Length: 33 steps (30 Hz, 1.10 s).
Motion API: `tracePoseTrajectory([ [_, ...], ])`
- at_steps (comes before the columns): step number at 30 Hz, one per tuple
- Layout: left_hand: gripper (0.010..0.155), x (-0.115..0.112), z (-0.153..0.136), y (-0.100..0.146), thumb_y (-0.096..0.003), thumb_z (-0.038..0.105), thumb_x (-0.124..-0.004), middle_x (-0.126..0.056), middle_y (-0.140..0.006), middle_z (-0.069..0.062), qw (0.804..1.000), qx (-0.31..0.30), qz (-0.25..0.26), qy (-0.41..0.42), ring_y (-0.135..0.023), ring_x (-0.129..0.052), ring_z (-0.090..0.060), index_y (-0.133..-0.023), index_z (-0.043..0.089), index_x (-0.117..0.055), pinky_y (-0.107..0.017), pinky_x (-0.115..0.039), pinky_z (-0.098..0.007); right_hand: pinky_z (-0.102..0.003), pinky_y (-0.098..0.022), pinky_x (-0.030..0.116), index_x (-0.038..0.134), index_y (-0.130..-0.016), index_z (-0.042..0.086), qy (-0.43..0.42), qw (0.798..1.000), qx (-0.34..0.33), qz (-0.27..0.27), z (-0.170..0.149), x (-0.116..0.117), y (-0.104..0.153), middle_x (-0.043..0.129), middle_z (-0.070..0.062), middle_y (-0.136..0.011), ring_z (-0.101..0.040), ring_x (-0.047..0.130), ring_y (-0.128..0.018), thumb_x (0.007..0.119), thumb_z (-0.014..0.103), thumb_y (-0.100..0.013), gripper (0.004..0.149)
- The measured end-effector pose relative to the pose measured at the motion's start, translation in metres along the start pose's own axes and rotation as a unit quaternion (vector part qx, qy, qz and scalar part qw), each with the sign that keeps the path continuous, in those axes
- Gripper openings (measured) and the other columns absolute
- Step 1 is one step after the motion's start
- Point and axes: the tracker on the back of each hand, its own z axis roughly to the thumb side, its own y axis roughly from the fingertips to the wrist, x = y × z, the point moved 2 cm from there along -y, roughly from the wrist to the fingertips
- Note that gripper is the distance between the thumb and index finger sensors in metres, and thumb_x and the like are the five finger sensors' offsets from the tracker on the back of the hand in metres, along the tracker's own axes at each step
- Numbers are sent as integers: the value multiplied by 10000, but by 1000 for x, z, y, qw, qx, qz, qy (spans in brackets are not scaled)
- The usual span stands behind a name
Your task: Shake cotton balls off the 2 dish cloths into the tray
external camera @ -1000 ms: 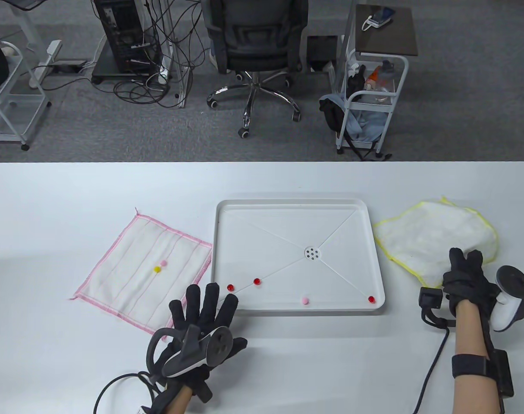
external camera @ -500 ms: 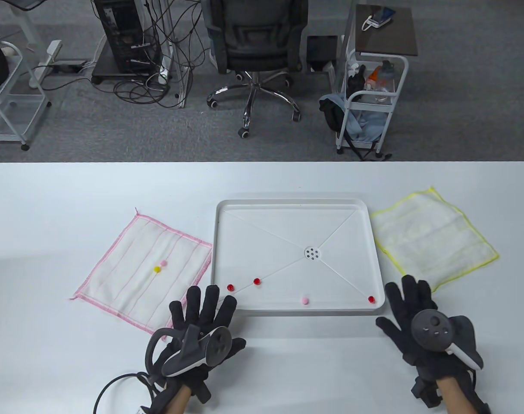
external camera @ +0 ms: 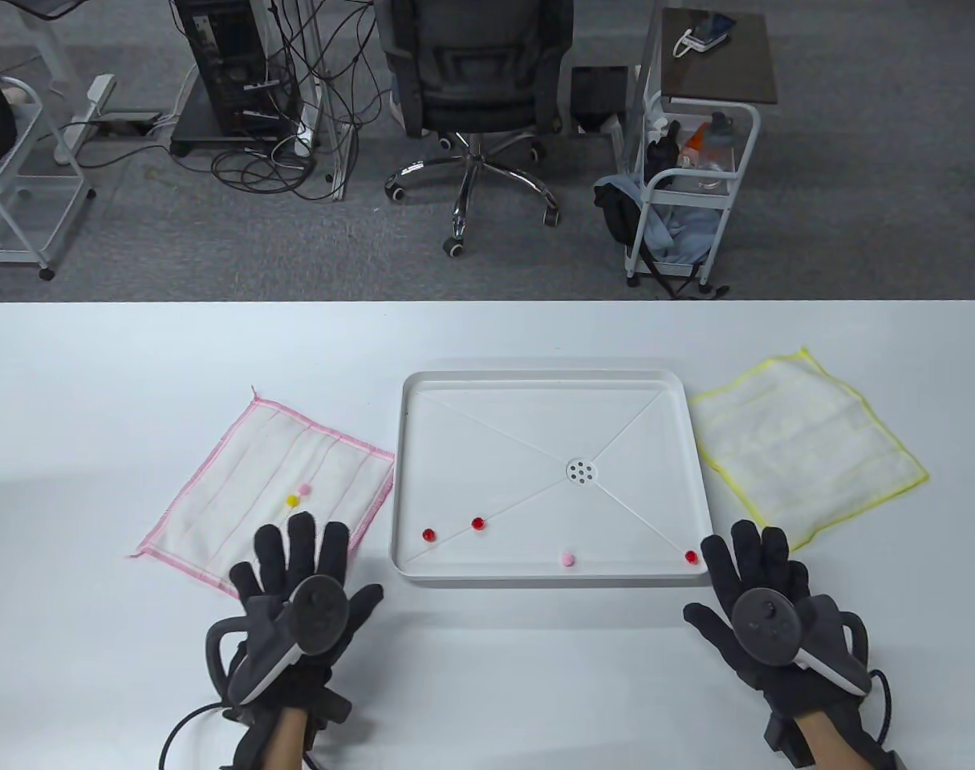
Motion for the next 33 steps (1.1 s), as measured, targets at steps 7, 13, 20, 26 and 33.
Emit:
tracePoseTrajectory([
  [7, 628, 4, -62, 1, -583, 552, -530, -169, -1214, -35, 984, 91, -9, 152, -1093, -108, -337, -1147, 348, -342, -779, -256, -658, -635, -742, 171, 106, -1114, 266, 7, 1000, 0, -2, 1, 1, 0, -118, -55, -1123, -360, -135, -976, 537, 583, -577, 758],
  [13, 615, -20, -46, -17, -599, 521, -521, -112, -1200, 5, 993, 56, -103, 3, -1086, -66, -279, -1138, 372, -265, -803, -213, -574, -633, -741, 174, 95, -1112, 261, -16, 1000, -6, 21, -1, 5, -1, -126, -56, -1117, -362, -138, -971, 534, 580, -582, 759],
  [20, 746, -44, -49, -26, -572, 665, -417, 96, -1163, -23, 978, 58, -198, -3, -1033, 99, -318, -1121, 362, -13, -778, -115, -584, -631, -742, 177, 97, -1113, 259, -16, 1000, -14, 21, 1, 5, -1, -124, -56, -1117, -359, -136, -972, 534, 578, -582, 758],
  [26, 770, -59, -43, -29, -563, 699, -373, 111, -1160, -31, 965, 52, -256, -33, -1028, 102, -335, -1116, 346, 30, -770, -129, -608, -630, -742, 177, 96, -1112, 259, -18, 1000, -11, 23, 1, 5, -1, -125, -58, -1116, -358, -135, -972, 534, 577, -583, 757],
  [33, 757, -64, -36, -27, -565, 678, -419, 18, -1177, -64, 960, 50, -273, -46, -1076, -52, -356, -1122, 338, -36, -794, -276, -622, -628, -743, 180, 96, -1113, 258, -20, 999, -7, 28, 0, 5, -1, -128, -62, -1115, -358, -136, -971, 534, 575, -585, 756],
])
